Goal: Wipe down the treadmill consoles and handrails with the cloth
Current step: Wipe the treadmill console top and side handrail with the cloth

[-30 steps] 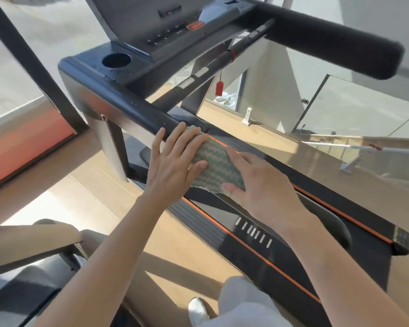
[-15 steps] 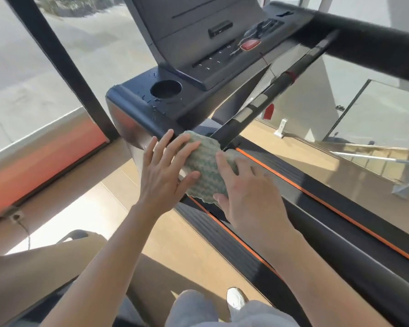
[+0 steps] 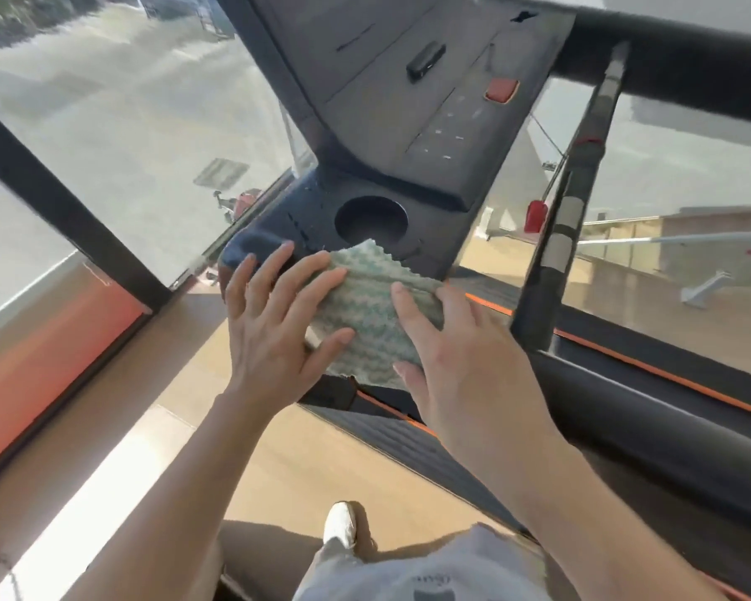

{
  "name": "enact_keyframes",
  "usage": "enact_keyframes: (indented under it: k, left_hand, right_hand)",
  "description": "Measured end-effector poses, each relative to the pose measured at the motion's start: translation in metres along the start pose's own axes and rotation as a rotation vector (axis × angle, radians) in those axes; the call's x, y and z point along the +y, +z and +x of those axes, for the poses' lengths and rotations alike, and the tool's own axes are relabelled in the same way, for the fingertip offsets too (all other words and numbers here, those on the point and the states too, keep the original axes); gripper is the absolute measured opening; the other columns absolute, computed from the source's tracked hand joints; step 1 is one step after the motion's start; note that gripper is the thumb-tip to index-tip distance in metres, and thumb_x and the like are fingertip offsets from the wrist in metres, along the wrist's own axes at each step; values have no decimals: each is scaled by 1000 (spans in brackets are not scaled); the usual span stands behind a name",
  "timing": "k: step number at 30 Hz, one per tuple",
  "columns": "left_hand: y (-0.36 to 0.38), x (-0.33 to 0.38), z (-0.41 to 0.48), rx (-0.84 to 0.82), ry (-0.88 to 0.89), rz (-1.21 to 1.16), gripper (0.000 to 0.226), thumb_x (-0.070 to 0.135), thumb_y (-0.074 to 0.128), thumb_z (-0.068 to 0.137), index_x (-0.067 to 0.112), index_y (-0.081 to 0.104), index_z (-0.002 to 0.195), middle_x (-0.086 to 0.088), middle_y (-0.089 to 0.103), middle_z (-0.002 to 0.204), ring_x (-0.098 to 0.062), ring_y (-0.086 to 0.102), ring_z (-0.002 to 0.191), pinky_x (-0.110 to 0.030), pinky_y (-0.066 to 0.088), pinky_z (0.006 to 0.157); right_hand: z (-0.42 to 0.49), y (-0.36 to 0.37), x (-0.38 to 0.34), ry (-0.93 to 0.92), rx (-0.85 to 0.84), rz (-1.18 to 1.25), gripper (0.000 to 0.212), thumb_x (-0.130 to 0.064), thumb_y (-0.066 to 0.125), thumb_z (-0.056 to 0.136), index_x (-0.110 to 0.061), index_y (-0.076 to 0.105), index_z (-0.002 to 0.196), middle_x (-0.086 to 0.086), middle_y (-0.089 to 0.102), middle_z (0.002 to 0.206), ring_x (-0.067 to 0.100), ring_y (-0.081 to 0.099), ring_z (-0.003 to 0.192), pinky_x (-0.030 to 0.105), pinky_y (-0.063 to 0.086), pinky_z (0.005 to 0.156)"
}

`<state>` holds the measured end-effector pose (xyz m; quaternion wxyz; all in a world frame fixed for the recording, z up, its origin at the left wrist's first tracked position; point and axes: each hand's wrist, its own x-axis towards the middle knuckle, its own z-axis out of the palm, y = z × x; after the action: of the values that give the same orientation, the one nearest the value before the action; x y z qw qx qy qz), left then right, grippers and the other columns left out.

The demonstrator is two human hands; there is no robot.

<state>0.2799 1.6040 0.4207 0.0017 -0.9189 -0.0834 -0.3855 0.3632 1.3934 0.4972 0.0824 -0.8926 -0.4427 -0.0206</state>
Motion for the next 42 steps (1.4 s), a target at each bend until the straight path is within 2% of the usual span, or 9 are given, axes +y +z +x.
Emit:
enact_keyframes:
  k: [4,12,20,23,26,28,36,38,42]
  left_hand:
    - [-5,-35,12,-16,14,-70,56,55,45,99,14,67,131,-2,63,138,-29,46,141,-59,30,115]
    - [-1,-96,30,20,-40,-273,47,44,47,98,12,72,122,-3,68,130,-26,61,124,-57,41,103]
    - [-28,-105,52,5,-166,-227,39,21,52,88,15,76,118,-1,70,127,-22,67,108,-35,55,82]
    - [-39,-96,62,-252,-3,-334,44,29,48,94,18,70,130,2,64,137,-19,61,124,-42,56,90]
    - [-40,-97,70,-520,44,-350,53,46,37,102,29,47,151,10,39,160,-4,27,151,-37,36,118]
    - [-34,-106,81,-619,77,-375,58,53,30,103,32,32,157,15,23,166,4,10,153,-27,23,121]
    - [9,-134,138,-903,333,-454,75,61,18,97,27,4,162,12,-8,169,2,-17,152,-17,-10,121]
    - [17,-135,148,-922,417,-419,80,64,14,95,23,-2,162,8,-13,168,-1,-21,151,-12,-18,116]
    - [23,-130,156,-967,545,-339,80,66,10,98,21,-11,161,4,-20,167,-5,-26,149,-24,-18,119]
  right_hand:
    - [18,4,-34,31,-34,-51,67,-44,47,95,-16,32,155,16,32,159,37,29,147,50,30,119]
    - [63,14,-76,33,-59,-41,62,-48,26,105,-18,19,159,13,20,165,33,17,153,49,18,124]
    - [95,17,-80,-40,-95,14,65,-54,6,102,-25,4,160,10,1,168,29,2,155,47,8,126]
    - [95,15,-79,-20,-60,68,59,-48,13,106,-24,10,160,6,-2,169,32,2,155,48,12,125]
    - [90,15,-79,-14,8,96,56,-40,26,104,-19,29,156,5,25,164,29,23,150,47,24,123]
    - [90,18,-81,-38,17,45,54,-39,25,105,-19,38,153,2,38,159,23,31,148,45,27,121]
    - [131,23,-85,209,-97,53,70,-55,-10,95,-28,-4,159,-2,-7,168,15,-9,154,40,2,126]
    - [138,21,-82,265,-141,34,75,-57,-16,88,-30,-11,158,-1,-12,168,15,-12,154,38,-2,126]
    - [136,15,-72,365,-225,0,74,-59,-12,91,-30,-11,158,-6,-15,167,11,-10,154,38,-5,125]
